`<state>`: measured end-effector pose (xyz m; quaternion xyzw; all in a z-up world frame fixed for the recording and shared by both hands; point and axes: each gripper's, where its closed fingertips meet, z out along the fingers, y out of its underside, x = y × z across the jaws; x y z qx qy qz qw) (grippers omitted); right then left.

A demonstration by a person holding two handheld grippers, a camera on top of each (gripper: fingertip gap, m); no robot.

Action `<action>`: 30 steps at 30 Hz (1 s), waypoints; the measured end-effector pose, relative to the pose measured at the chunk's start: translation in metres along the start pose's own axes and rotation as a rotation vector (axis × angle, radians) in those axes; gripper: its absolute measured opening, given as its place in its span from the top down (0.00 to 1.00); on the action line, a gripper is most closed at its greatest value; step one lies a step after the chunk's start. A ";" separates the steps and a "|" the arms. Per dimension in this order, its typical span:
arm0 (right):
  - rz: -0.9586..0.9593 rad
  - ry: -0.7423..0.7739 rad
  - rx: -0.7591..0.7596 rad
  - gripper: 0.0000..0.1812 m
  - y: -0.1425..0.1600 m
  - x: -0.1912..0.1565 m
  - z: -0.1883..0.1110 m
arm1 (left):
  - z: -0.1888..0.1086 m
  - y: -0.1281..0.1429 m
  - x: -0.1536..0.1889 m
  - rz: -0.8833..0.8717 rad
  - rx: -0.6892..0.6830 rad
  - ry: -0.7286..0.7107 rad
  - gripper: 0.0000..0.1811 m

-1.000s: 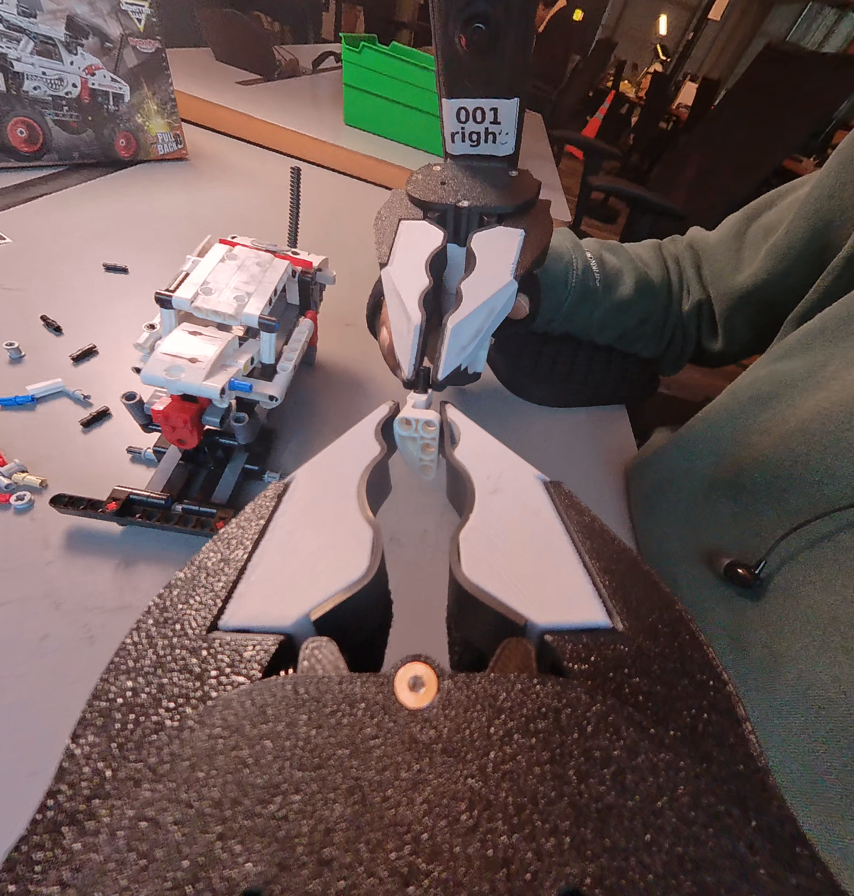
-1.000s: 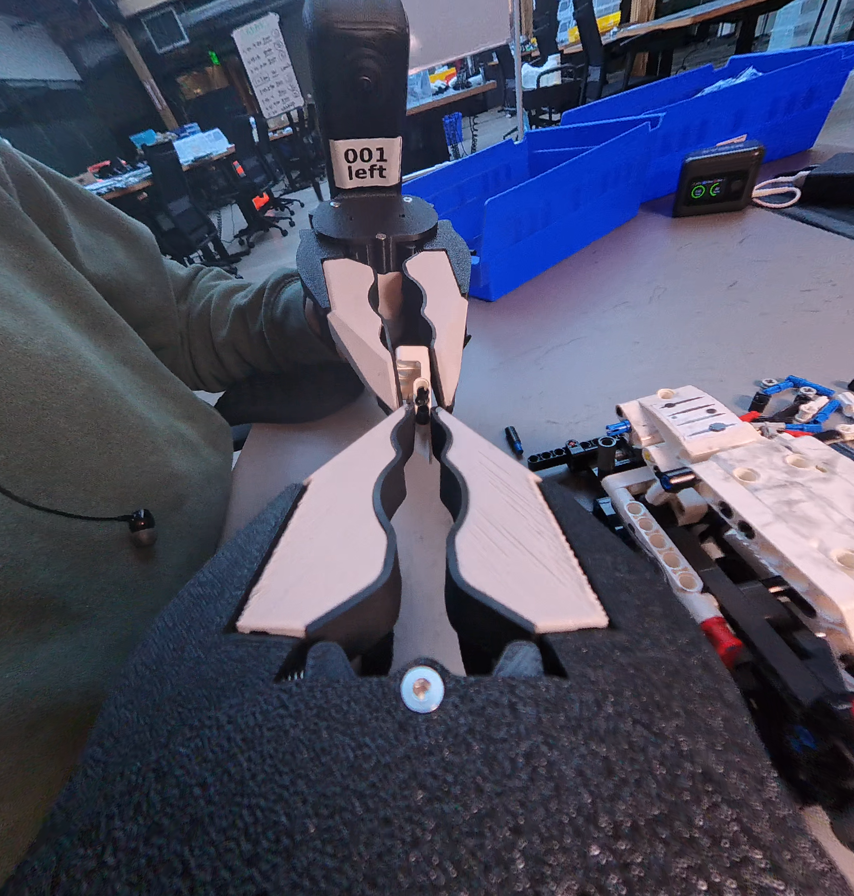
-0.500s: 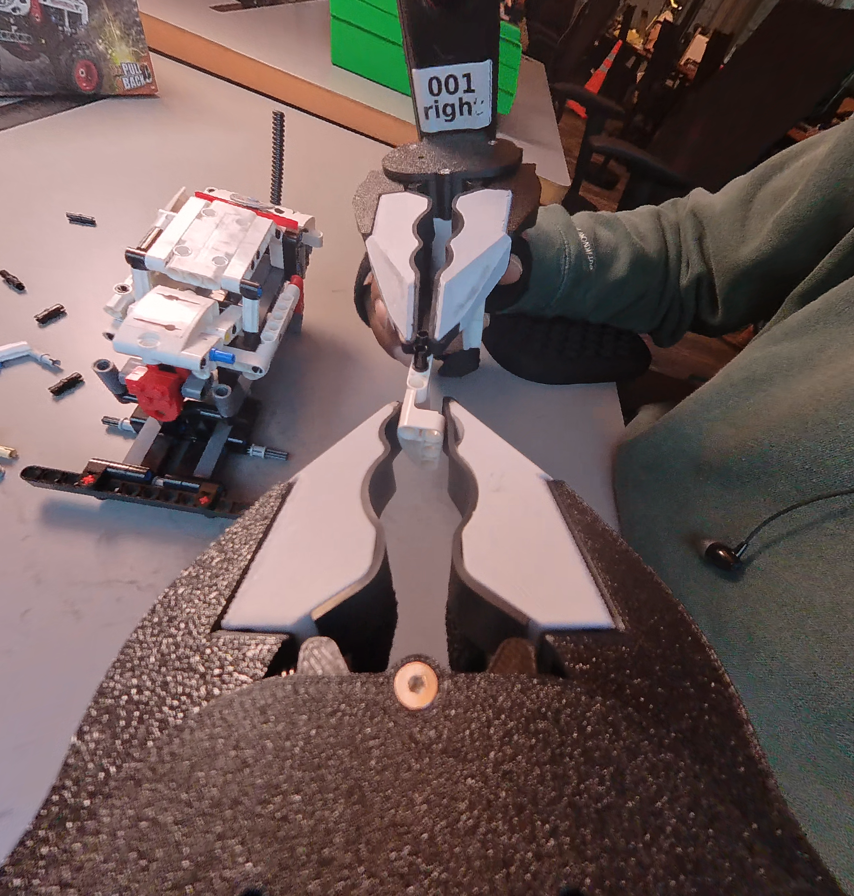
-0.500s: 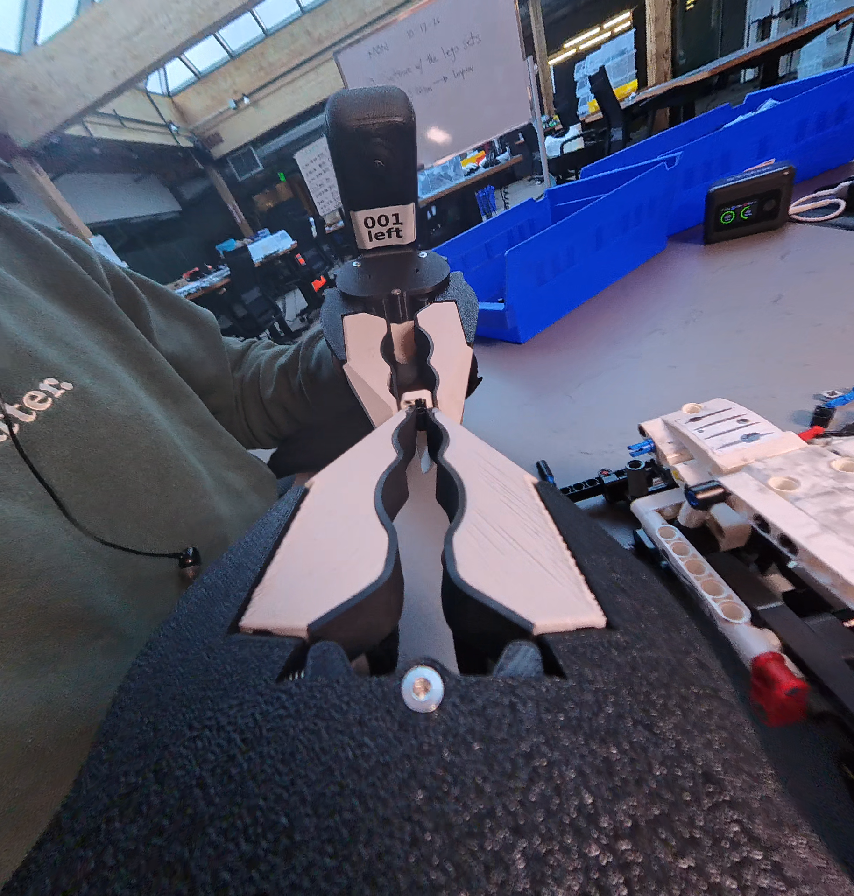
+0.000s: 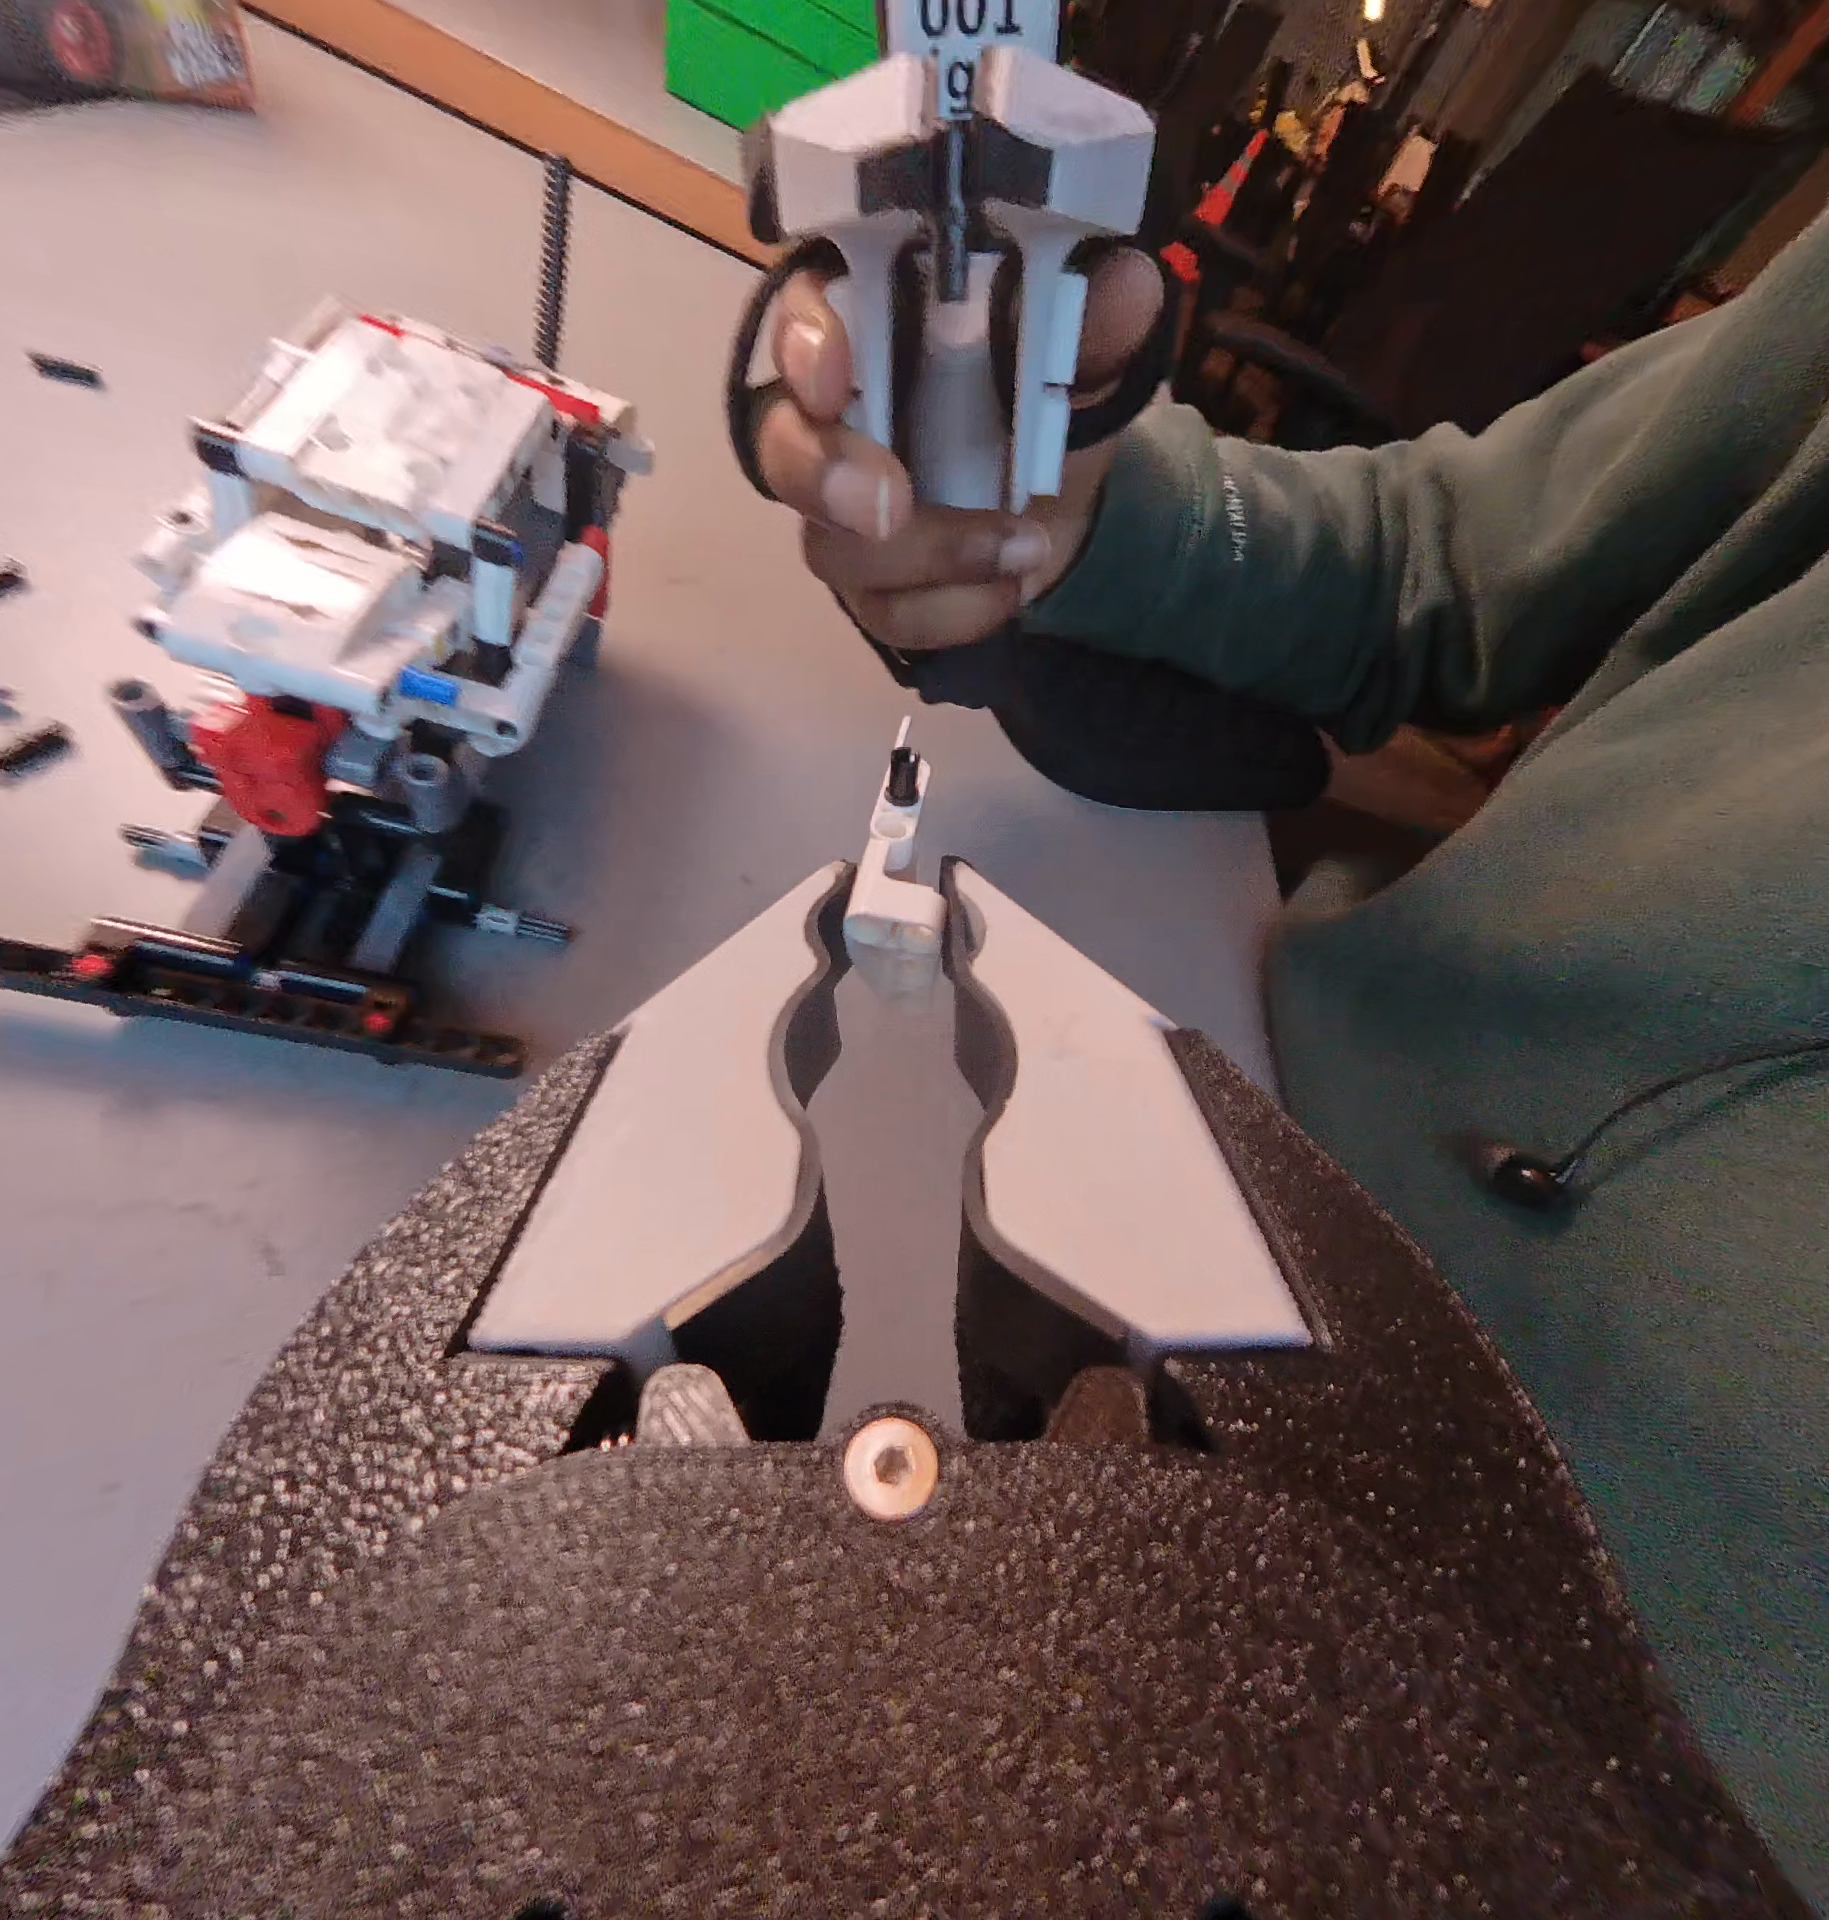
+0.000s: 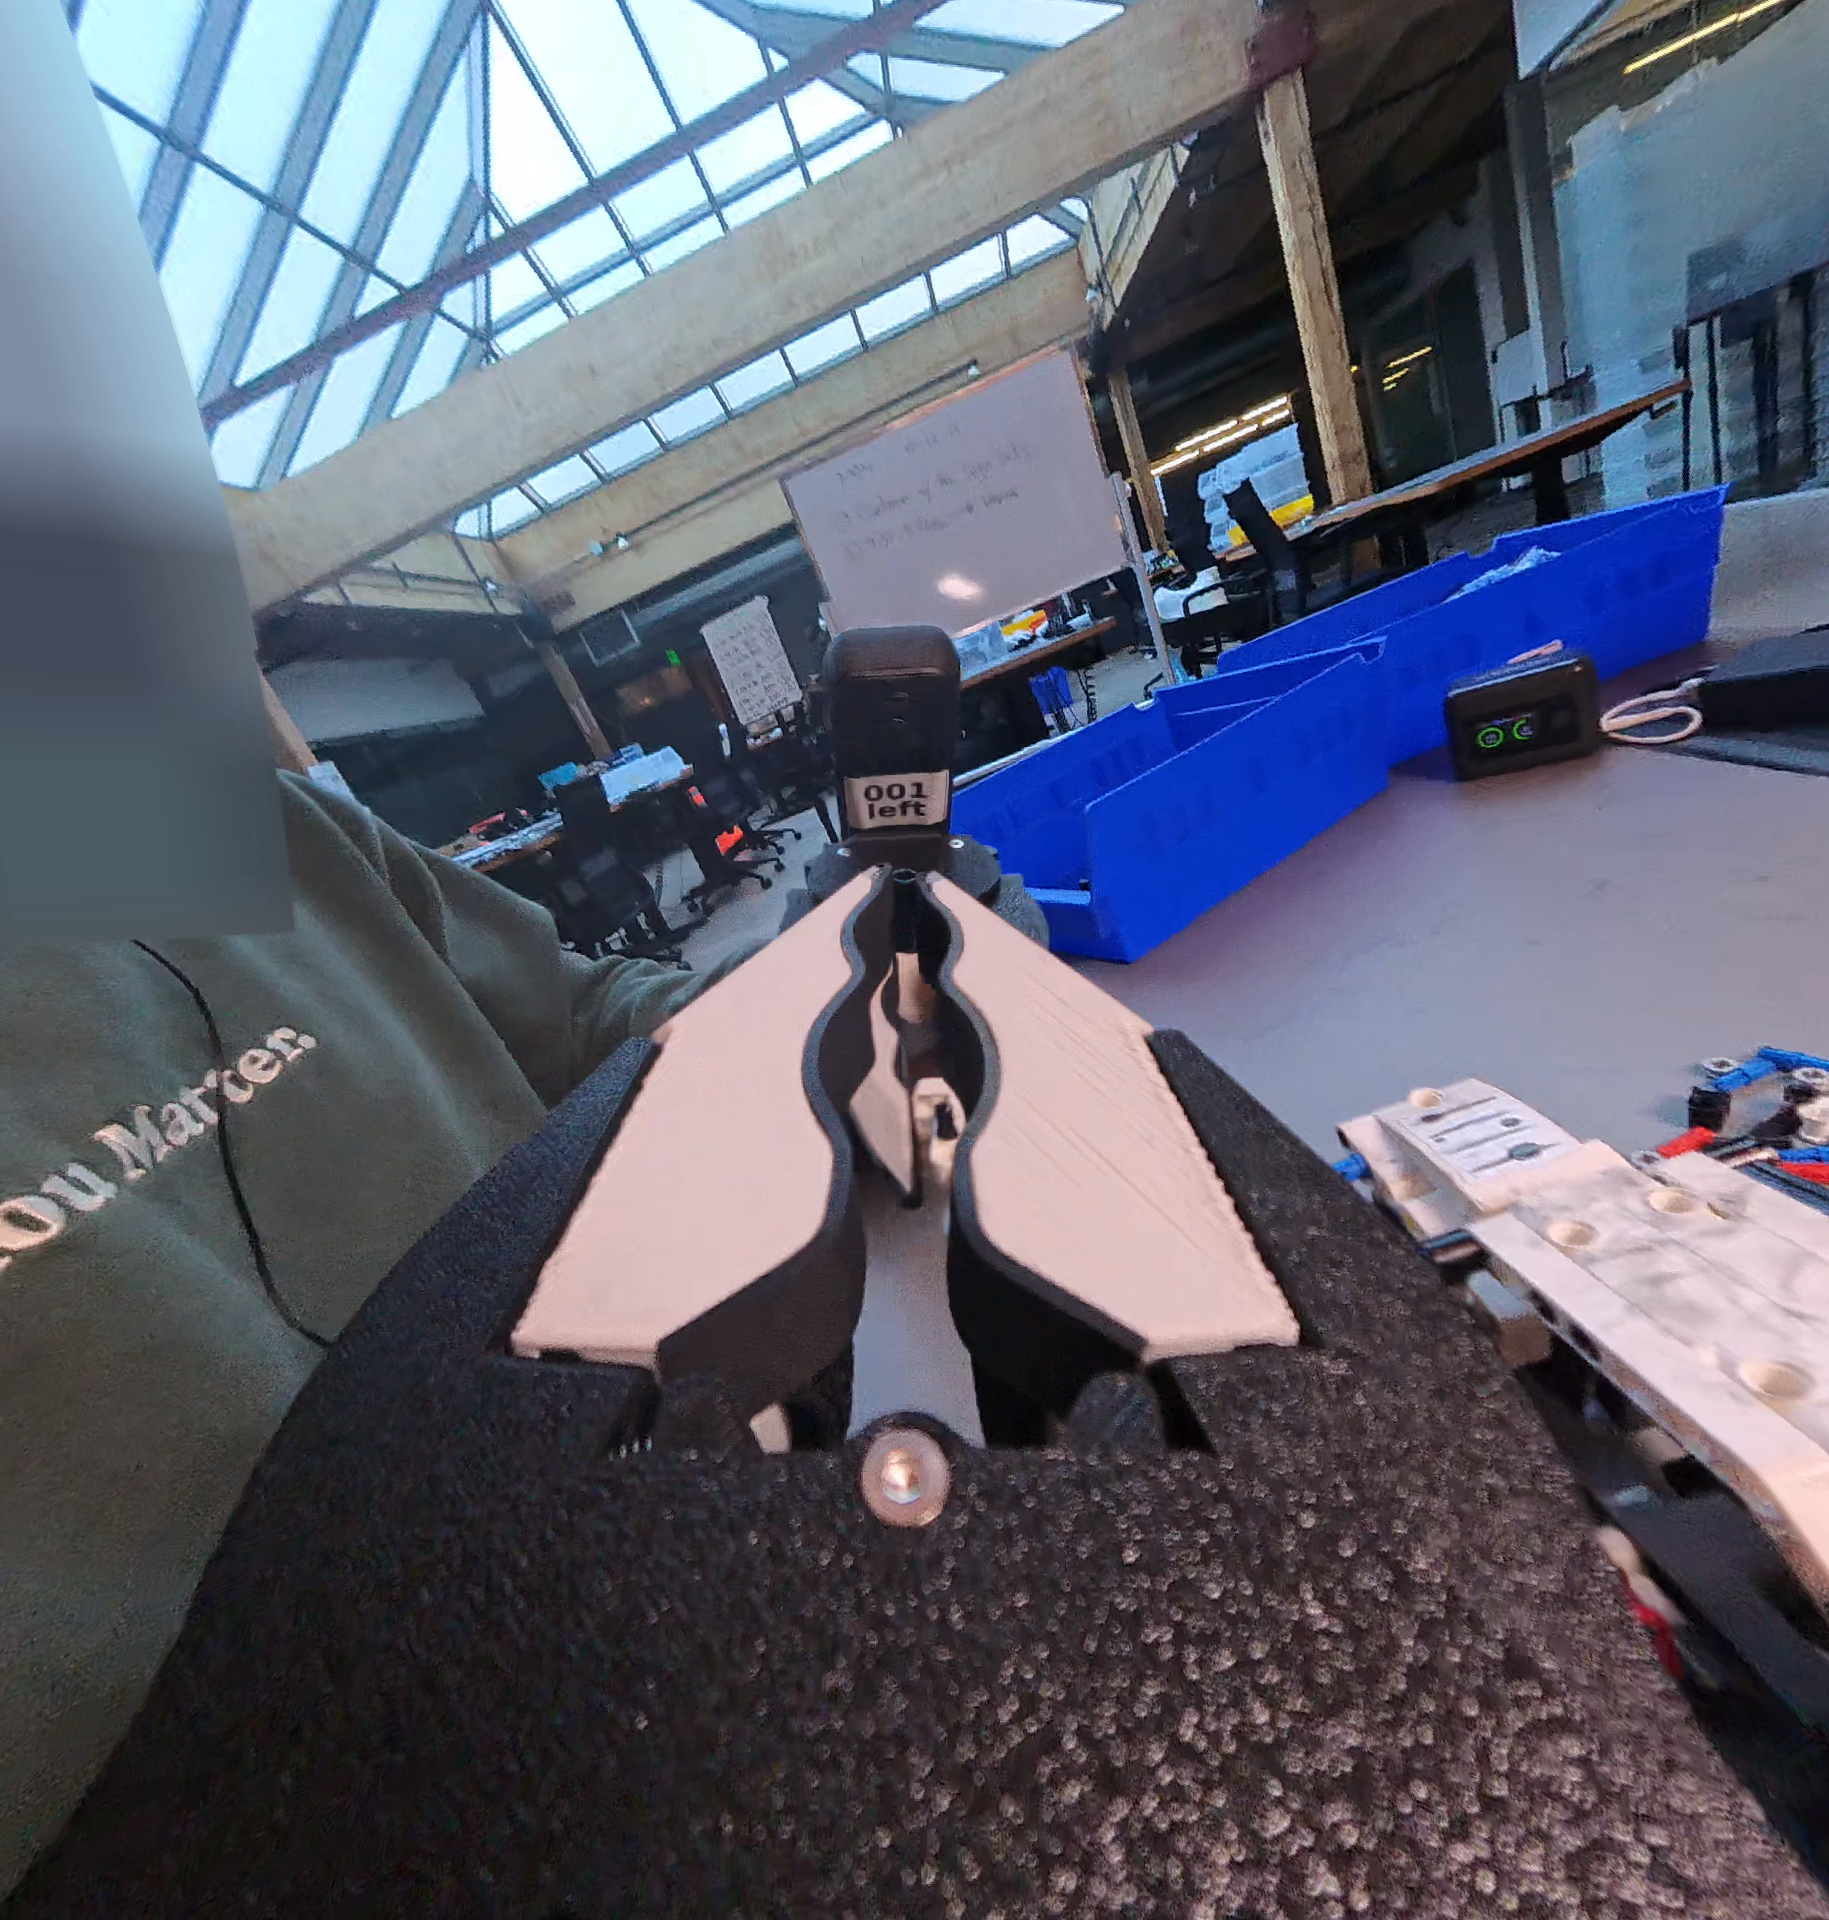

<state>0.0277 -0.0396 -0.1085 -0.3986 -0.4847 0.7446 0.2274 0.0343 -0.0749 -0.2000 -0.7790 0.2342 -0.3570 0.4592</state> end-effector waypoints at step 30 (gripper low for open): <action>-0.171 0.612 -1.365 0.93 0.080 0.250 -0.019 | -0.005 0.002 -0.029 -0.018 0.045 -0.096 0.91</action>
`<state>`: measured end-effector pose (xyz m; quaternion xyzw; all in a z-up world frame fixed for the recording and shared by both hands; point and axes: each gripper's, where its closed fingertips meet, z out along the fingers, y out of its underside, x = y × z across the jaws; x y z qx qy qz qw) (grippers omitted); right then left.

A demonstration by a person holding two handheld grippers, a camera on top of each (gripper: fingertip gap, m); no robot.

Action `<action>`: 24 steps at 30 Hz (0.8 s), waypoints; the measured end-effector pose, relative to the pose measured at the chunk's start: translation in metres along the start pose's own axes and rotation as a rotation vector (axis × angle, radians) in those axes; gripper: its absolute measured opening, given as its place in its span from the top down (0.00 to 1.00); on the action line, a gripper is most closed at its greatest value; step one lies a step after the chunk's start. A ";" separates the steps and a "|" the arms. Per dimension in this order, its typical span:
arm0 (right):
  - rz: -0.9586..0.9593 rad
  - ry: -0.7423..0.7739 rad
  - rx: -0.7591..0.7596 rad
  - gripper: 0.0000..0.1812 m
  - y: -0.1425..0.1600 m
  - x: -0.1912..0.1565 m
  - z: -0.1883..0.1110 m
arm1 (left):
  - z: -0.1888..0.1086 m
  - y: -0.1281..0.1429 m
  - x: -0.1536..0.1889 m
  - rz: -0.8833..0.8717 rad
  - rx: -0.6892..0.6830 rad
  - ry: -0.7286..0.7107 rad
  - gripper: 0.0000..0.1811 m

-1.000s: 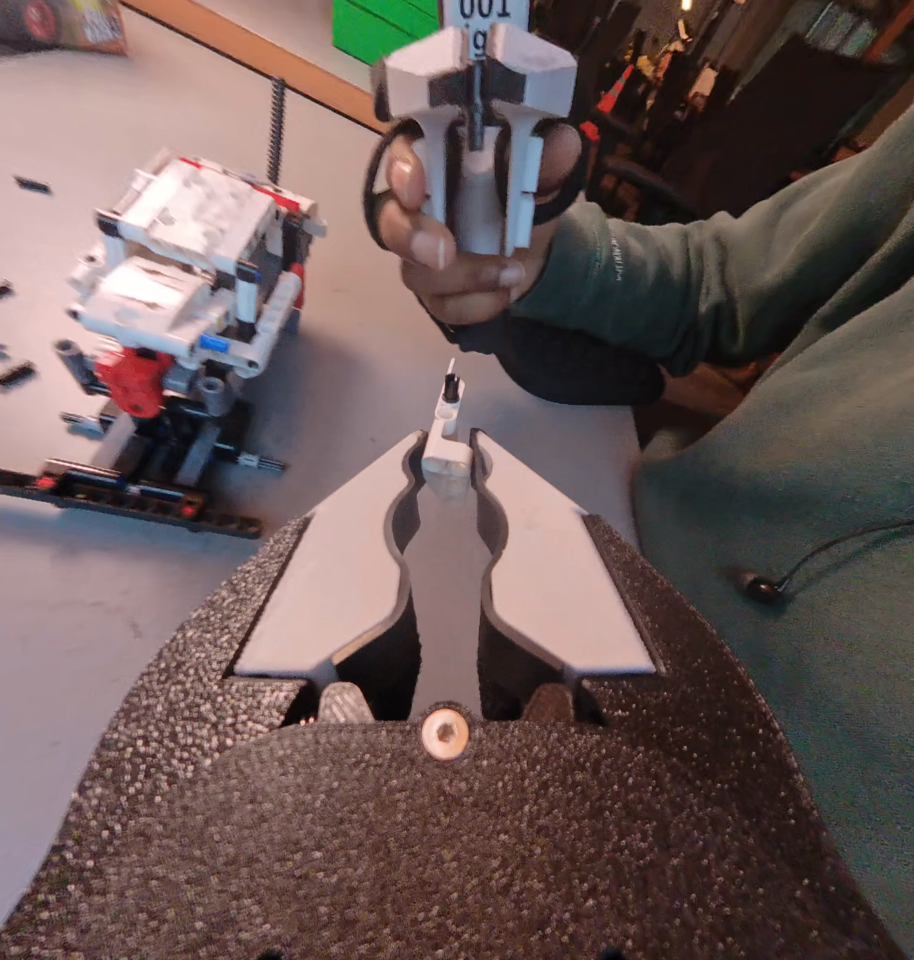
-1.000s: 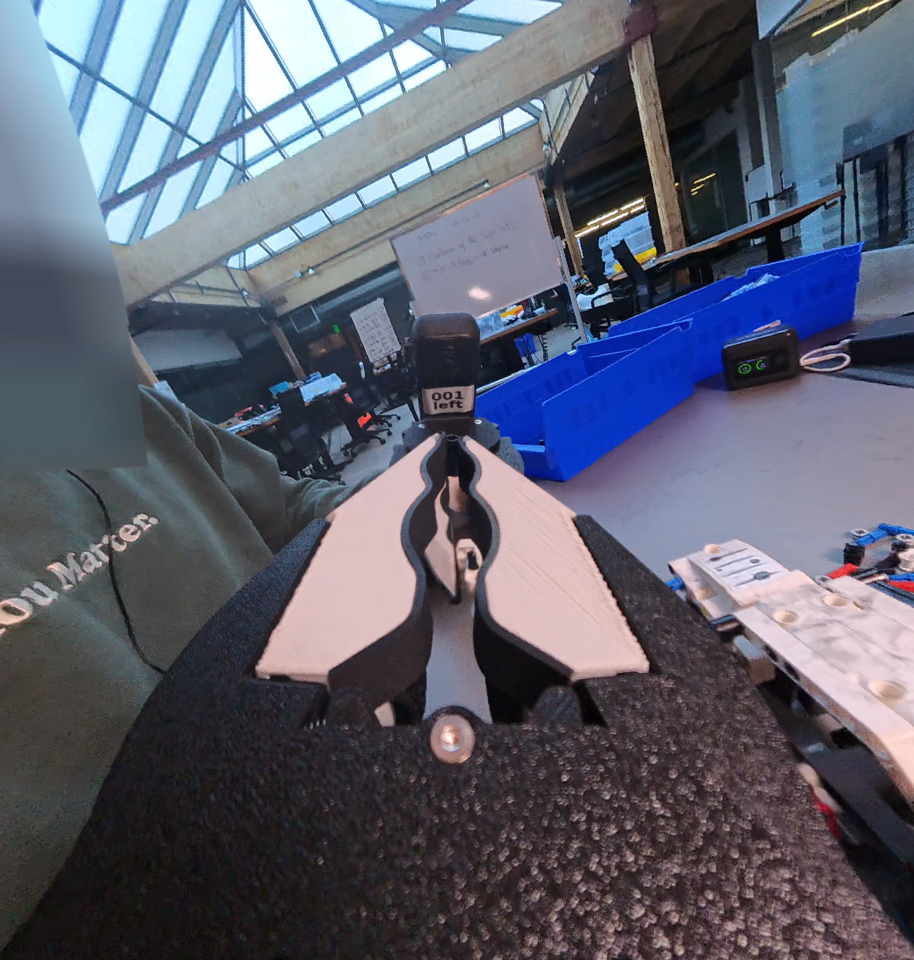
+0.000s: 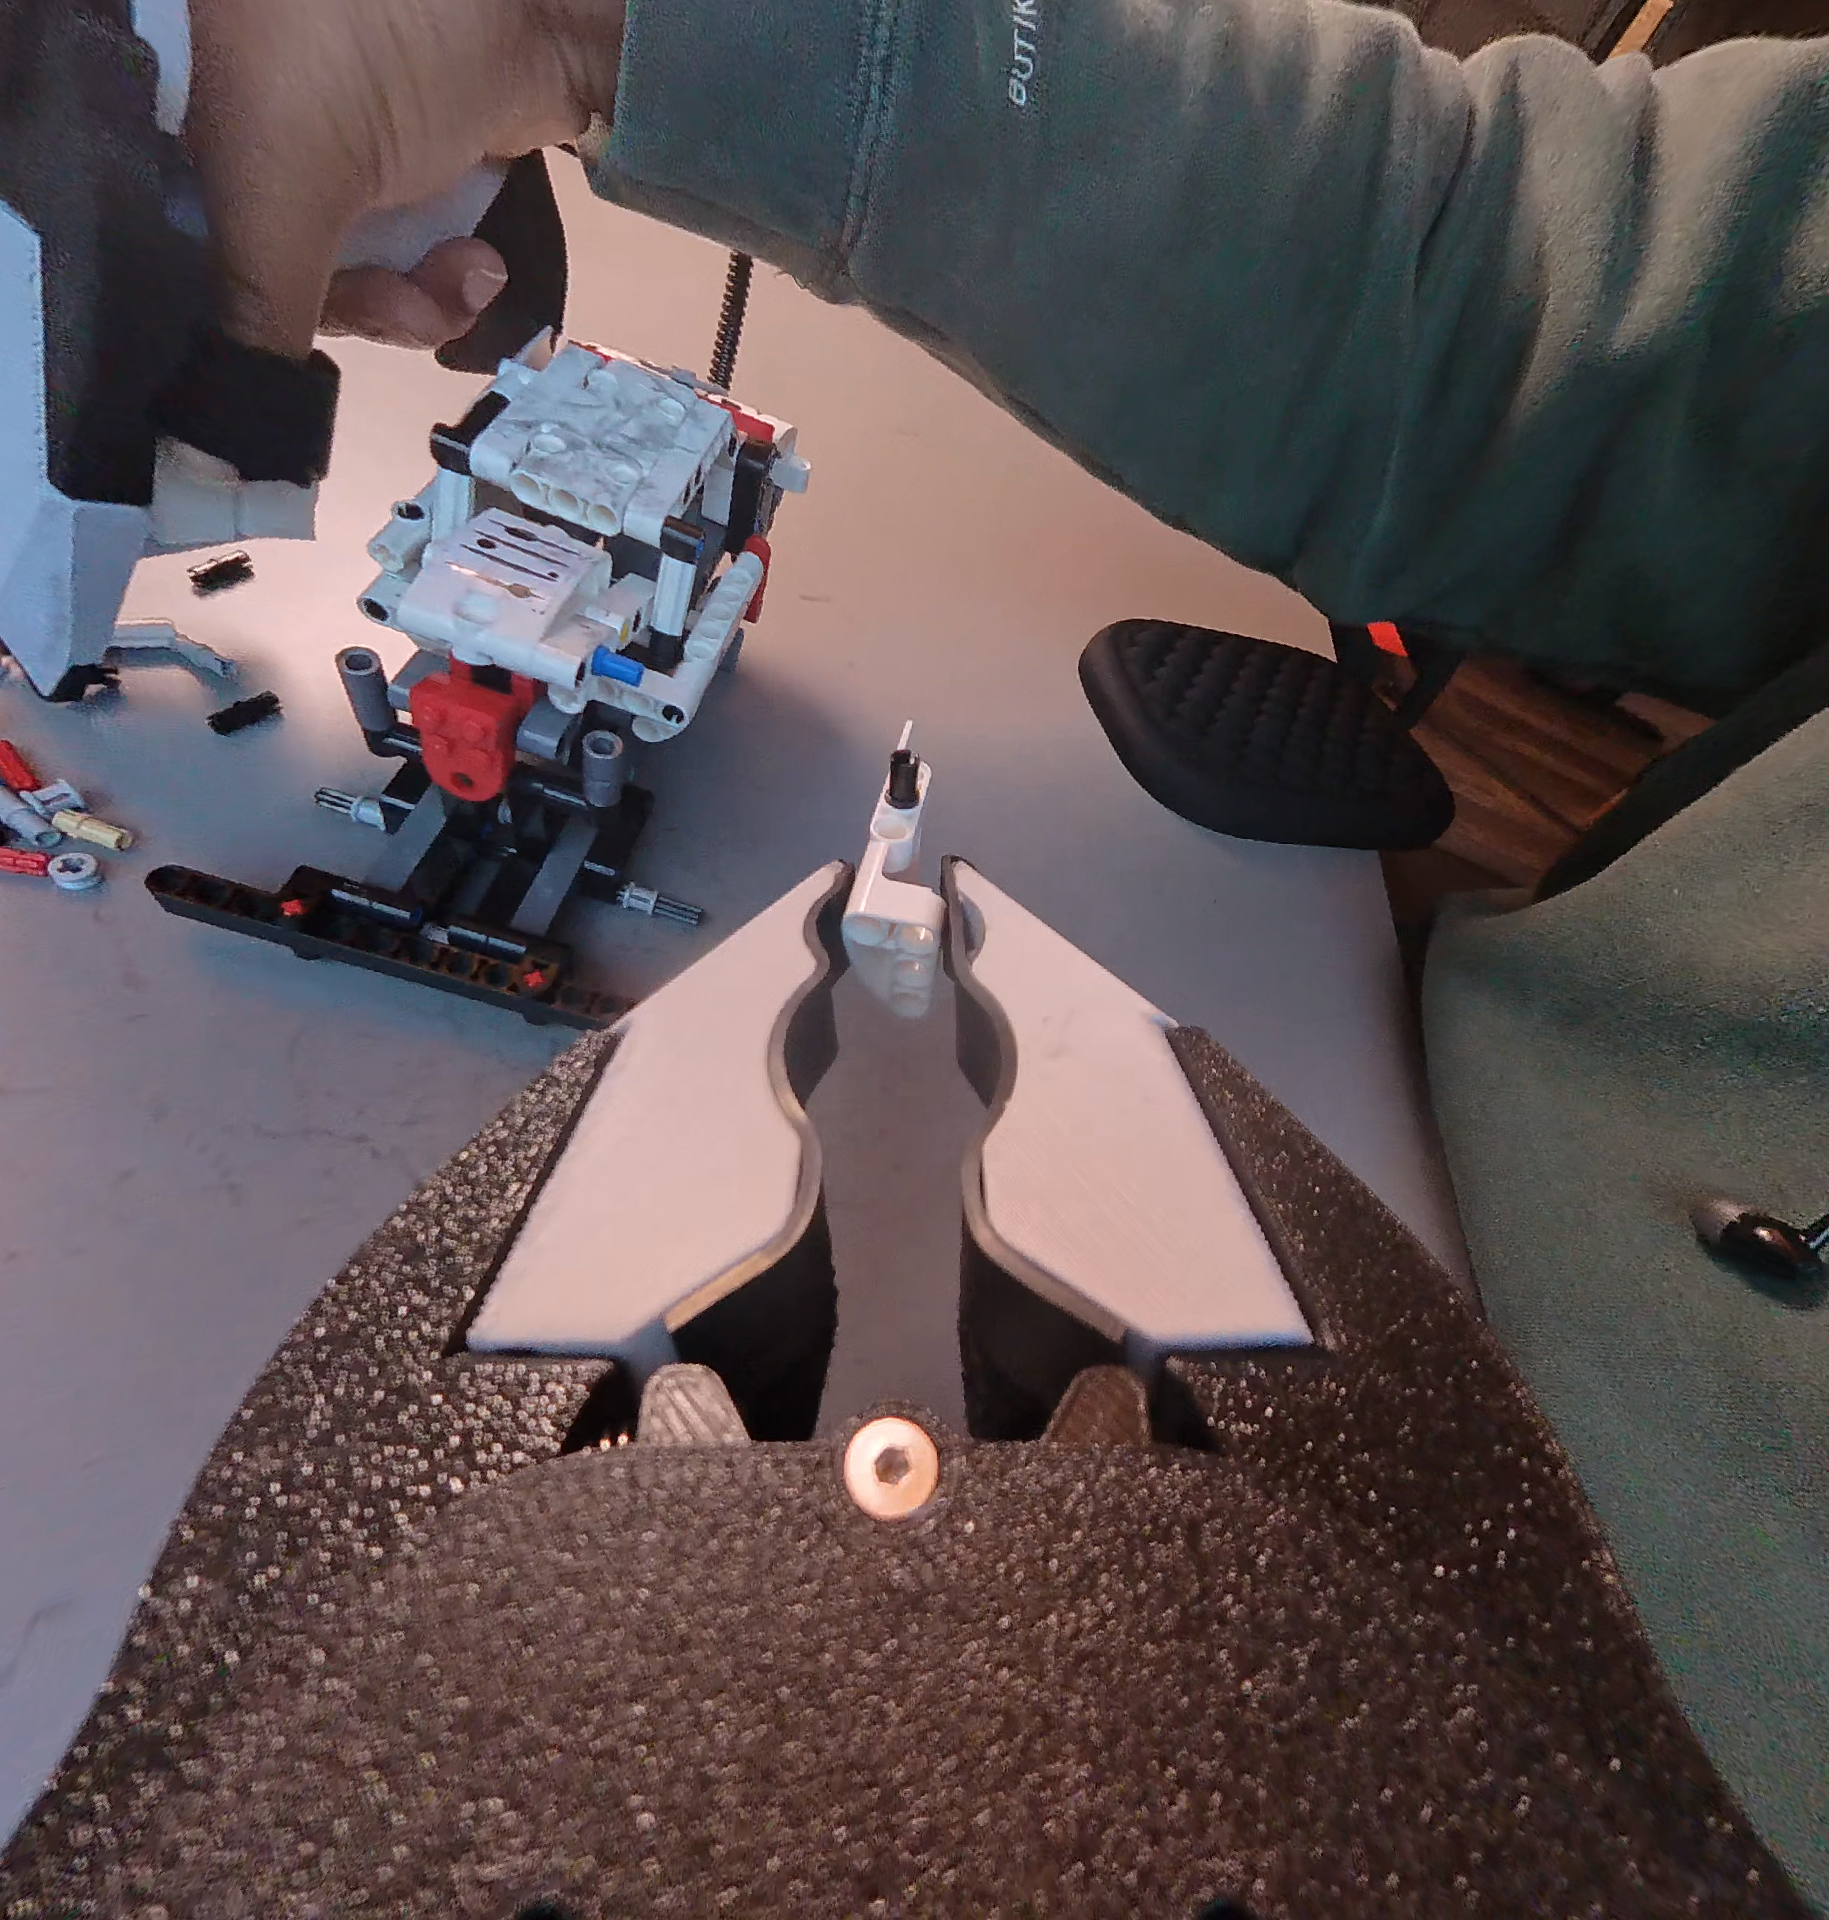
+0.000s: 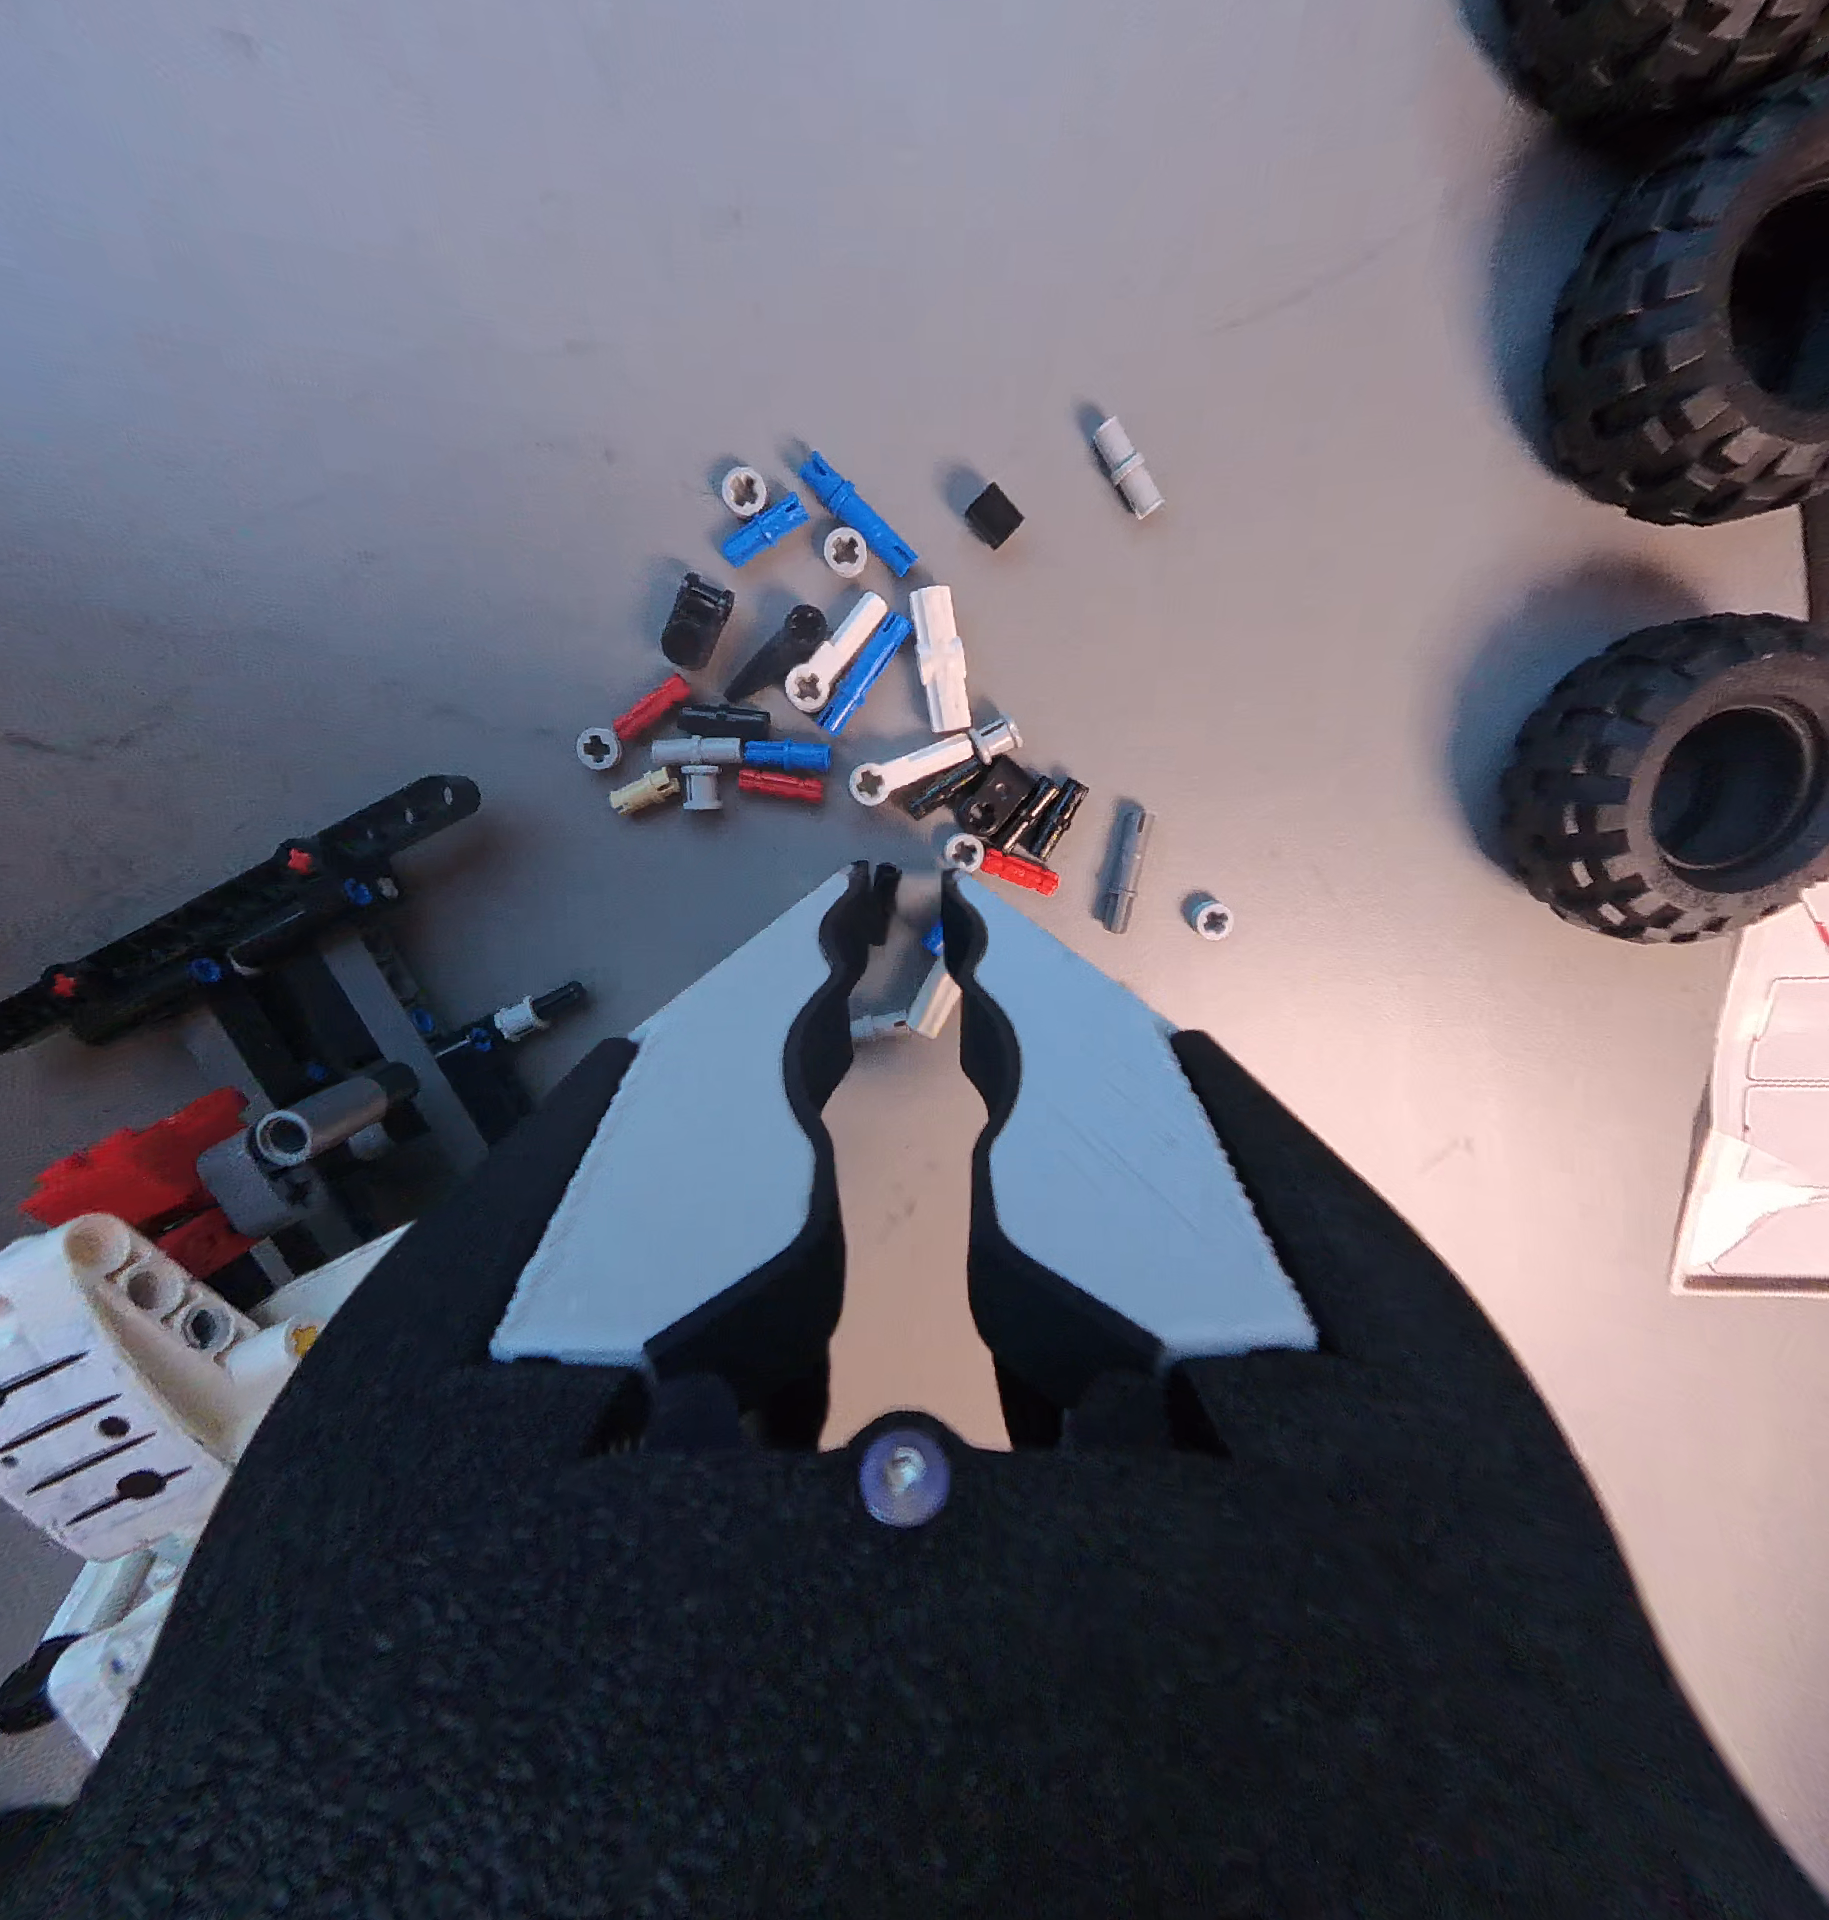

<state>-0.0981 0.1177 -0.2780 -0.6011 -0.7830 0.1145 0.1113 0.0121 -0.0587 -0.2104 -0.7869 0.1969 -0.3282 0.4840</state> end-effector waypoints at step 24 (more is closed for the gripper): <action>-0.110 -0.369 0.791 0.96 0.026 -0.199 -0.102 | 0.006 0.004 0.009 0.101 -0.031 -0.027 0.91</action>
